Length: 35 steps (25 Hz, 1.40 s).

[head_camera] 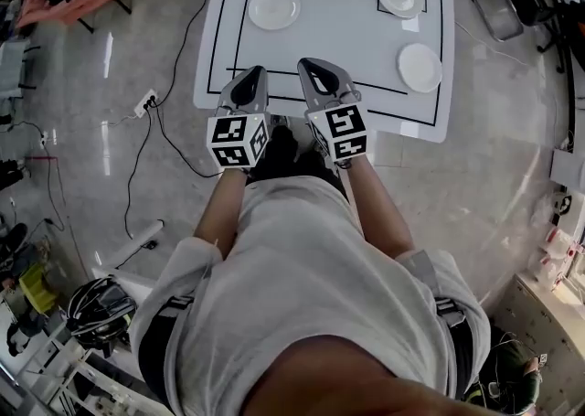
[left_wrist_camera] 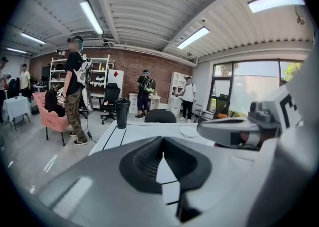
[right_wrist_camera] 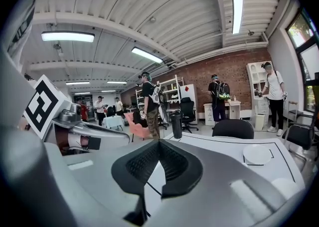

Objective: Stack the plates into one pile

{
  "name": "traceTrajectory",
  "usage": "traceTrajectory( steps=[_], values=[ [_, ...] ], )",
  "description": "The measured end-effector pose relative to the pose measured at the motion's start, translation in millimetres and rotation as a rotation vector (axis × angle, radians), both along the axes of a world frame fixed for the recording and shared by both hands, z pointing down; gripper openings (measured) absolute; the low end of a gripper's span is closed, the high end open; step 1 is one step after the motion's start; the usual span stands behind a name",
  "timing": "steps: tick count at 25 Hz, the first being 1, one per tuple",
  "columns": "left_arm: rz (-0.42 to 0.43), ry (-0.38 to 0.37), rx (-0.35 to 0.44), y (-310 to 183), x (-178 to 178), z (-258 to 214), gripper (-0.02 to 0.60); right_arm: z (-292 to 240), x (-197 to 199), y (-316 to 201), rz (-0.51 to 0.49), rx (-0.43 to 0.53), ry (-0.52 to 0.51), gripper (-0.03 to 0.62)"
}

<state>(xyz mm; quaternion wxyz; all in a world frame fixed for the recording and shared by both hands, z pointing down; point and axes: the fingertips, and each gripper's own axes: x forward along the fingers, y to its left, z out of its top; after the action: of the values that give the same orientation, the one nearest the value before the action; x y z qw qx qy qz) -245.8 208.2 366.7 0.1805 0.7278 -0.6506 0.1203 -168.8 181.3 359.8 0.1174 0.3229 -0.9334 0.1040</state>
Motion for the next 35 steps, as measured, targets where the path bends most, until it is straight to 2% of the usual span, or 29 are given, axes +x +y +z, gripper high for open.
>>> traceTrajectory(
  steps=[8, 13, 18, 23, 29, 35],
  values=[
    [-0.01, 0.043, -0.037, -42, -27, 25, 0.003, 21, -19, -36, -0.005, -0.027, 0.069, 0.002],
    [0.022, 0.086, -0.056, -87, -41, 34, 0.003, 25, -36, -71, -0.017, -0.035, 0.127, 0.0],
    [0.039, 0.148, -0.141, -131, -69, 67, 0.003, 50, -64, -120, -0.001, -0.108, 0.201, 0.002],
    [0.075, 0.181, -0.209, -152, -89, 97, 0.003, 75, -85, -139, 0.0, -0.176, 0.25, 0.002],
    [0.098, 0.14, -0.266, -176, -116, 127, 0.003, 104, -88, -165, 0.059, -0.224, 0.289, 0.002],
    [0.093, 0.106, -0.316, -192, -132, 148, 0.003, 133, -97, -185, 0.05, -0.273, 0.304, 0.002]
  ],
)
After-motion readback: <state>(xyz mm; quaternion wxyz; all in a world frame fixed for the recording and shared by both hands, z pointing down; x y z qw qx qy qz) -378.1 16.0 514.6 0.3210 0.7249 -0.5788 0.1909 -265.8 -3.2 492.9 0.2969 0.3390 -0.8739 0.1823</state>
